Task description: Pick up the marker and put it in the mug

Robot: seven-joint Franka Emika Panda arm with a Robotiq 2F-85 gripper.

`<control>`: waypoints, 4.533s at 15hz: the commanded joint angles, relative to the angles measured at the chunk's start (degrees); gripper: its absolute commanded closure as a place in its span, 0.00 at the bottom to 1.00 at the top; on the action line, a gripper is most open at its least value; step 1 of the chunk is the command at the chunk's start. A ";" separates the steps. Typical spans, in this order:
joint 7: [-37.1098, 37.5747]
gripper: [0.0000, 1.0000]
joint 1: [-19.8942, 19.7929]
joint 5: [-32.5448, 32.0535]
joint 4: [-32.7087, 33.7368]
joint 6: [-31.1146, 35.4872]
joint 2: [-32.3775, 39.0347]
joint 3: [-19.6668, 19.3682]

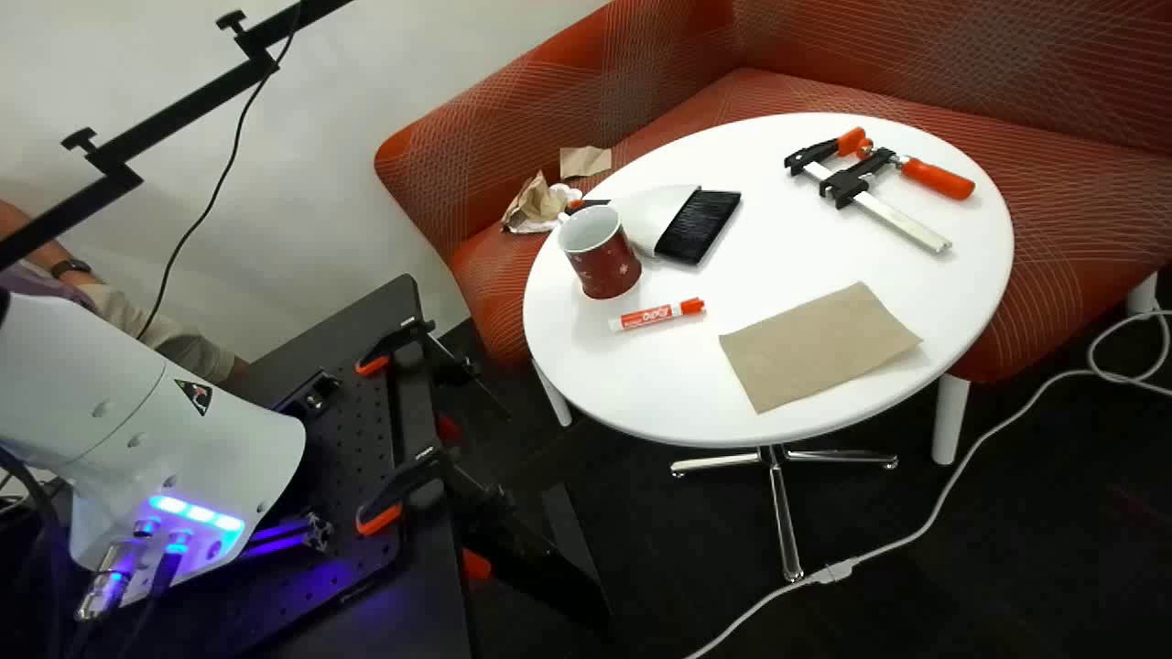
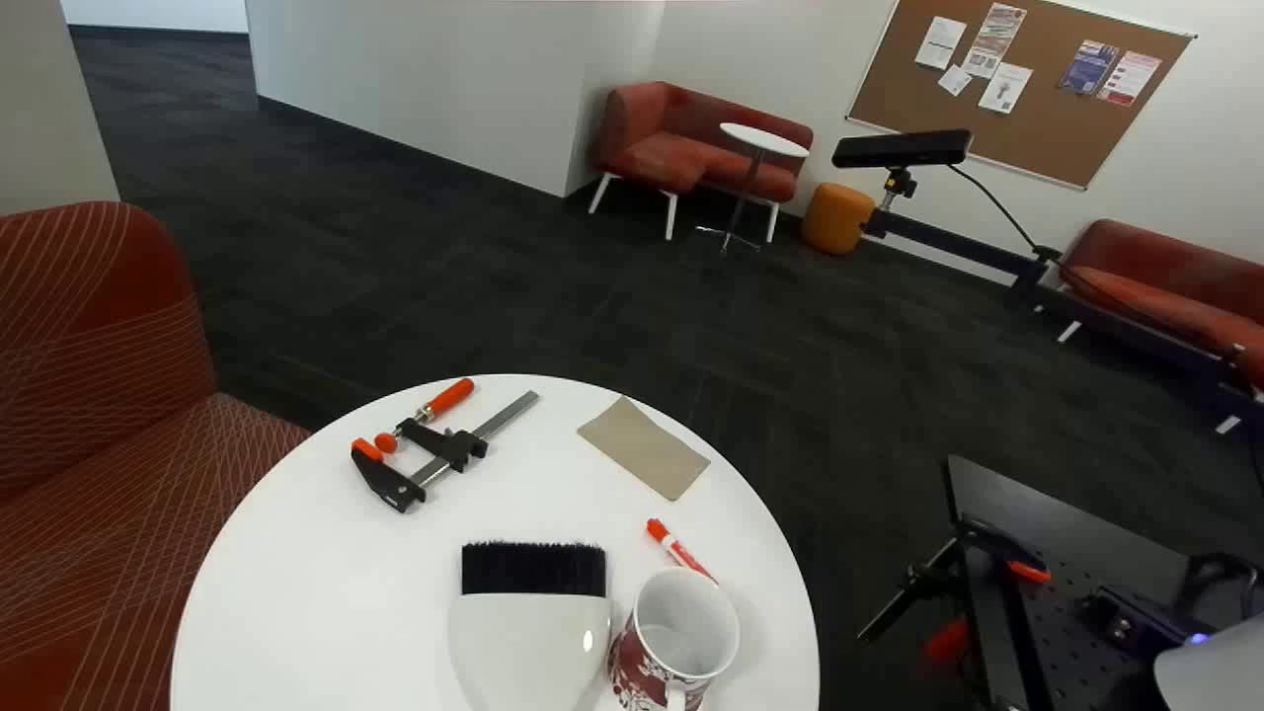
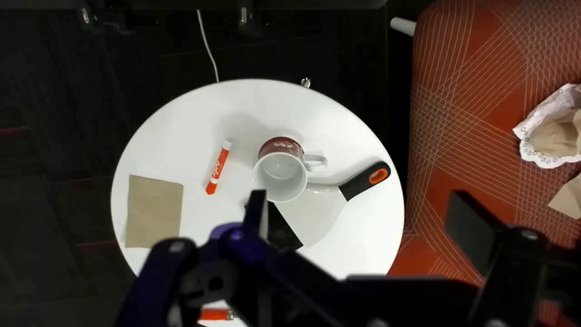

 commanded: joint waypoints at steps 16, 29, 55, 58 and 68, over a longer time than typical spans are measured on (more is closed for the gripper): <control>4.45 0.00 -8.16 -5.31 1.56 12.64 12.83 -2.38; 10.57 0.00 -10.97 -12.22 0.79 37.80 38.86 -11.24; 11.78 0.00 -5.99 -11.33 7.56 45.54 59.64 -19.38; 11.31 0.00 -4.88 -10.74 8.59 49.18 63.55 -20.57; 8.47 0.00 -3.82 -6.99 13.72 54.54 74.33 -22.95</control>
